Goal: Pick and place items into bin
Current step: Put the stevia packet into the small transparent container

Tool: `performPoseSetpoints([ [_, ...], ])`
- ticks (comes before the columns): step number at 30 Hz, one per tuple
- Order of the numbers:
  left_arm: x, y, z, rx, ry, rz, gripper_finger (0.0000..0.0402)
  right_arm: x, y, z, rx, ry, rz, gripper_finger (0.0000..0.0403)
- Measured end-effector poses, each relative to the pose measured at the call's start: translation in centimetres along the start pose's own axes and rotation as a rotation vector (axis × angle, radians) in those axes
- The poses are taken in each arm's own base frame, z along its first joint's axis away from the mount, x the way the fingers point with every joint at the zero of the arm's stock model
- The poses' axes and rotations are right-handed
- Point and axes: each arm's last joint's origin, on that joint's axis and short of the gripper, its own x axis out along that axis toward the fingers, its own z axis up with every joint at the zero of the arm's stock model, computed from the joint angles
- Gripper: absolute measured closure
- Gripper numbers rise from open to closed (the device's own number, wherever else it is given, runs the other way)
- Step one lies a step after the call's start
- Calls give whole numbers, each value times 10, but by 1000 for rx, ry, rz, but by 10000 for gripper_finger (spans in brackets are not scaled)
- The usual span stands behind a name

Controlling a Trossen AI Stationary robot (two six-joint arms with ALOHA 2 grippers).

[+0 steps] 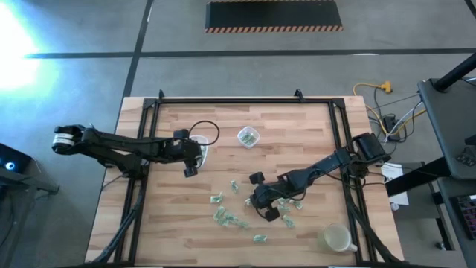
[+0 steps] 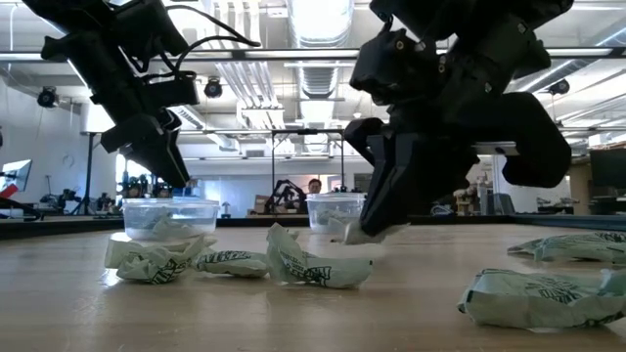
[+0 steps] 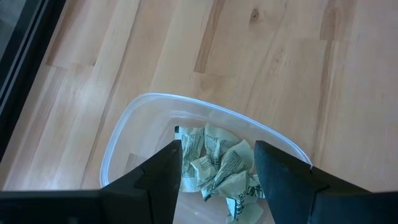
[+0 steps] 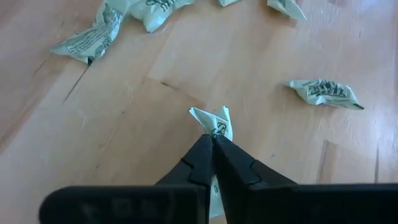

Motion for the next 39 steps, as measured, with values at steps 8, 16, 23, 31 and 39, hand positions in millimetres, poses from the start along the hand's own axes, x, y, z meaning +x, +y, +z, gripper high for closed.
performPoseSetpoints([
  [8,0,0,0,0,0,0,217,-7,-4,7,-69,-1,-91,394],
  [16,0,0,0,0,-2,0,217,-38,-27,30,-91,4,-418,394],
  [23,0,0,0,0,-1,0,217,-66,-84,26,51,29,-619,394],
  [31,0,0,0,1,0,0,217,-79,-162,-6,261,2,-536,394],
  [39,0,0,0,1,-1,0,217,-84,-193,-32,381,-41,-451,394],
])
